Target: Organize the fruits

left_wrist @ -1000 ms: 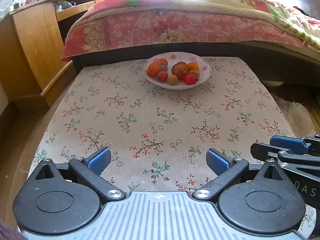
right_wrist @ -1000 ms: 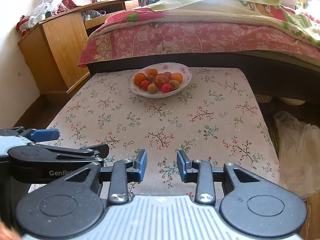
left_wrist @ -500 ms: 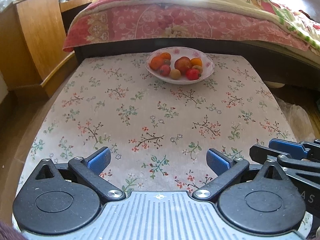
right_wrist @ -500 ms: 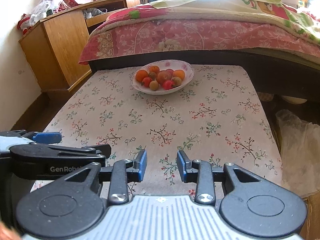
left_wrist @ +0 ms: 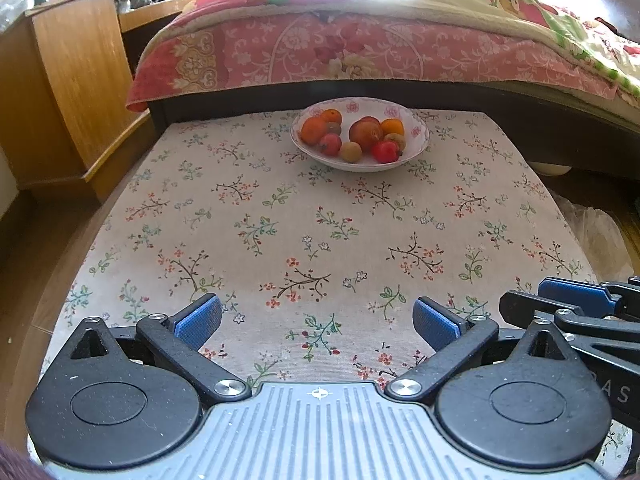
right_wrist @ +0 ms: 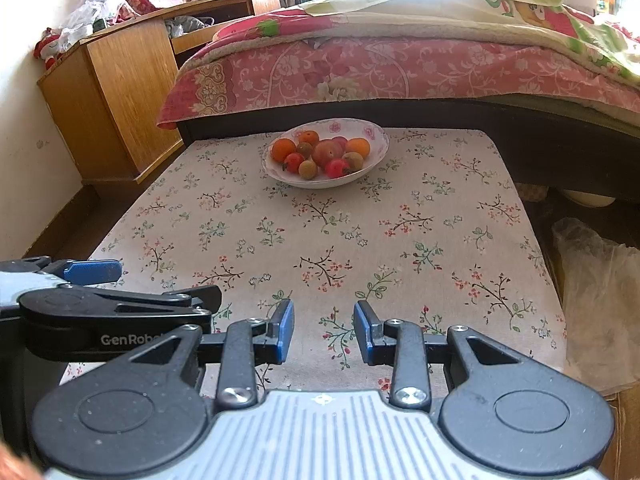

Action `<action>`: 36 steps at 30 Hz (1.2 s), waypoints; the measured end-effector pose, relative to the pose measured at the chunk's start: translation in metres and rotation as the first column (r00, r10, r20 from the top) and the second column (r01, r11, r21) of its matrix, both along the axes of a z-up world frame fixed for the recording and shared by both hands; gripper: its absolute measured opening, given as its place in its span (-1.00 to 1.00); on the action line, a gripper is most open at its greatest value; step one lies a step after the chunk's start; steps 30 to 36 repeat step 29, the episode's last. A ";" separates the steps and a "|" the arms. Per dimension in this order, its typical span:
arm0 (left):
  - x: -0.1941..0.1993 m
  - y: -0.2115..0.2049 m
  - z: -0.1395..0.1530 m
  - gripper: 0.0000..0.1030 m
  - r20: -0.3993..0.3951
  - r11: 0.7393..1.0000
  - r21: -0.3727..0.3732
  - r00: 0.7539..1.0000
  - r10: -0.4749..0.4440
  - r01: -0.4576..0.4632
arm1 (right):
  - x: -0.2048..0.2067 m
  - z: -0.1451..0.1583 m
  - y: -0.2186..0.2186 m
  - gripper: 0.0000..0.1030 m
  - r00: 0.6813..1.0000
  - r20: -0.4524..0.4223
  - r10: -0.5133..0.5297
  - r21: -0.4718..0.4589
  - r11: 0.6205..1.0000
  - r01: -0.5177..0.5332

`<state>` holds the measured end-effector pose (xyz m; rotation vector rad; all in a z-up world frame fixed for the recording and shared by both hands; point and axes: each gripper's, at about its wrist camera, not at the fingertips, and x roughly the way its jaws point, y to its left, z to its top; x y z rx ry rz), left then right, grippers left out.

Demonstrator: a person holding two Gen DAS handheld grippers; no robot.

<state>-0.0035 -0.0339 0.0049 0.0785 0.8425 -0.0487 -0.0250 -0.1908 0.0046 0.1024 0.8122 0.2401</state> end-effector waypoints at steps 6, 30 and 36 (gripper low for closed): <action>-0.001 -0.001 0.000 1.00 0.007 1.000 0.008 1.000 -0.003 0.003 | 0.000 0.000 0.000 -0.30 1.000 -0.003 -0.001 0.000 1.000 0.001; 0.001 0.000 0.000 1.00 0.012 0.999 0.031 1.000 0.012 -0.012 | 0.002 -0.004 -0.002 -0.30 1.000 -0.013 -0.016 -0.003 1.000 0.016; 0.001 0.000 0.000 1.00 0.012 0.999 0.031 1.000 0.012 -0.012 | 0.002 -0.004 -0.002 -0.30 1.000 -0.013 -0.016 -0.003 1.000 0.016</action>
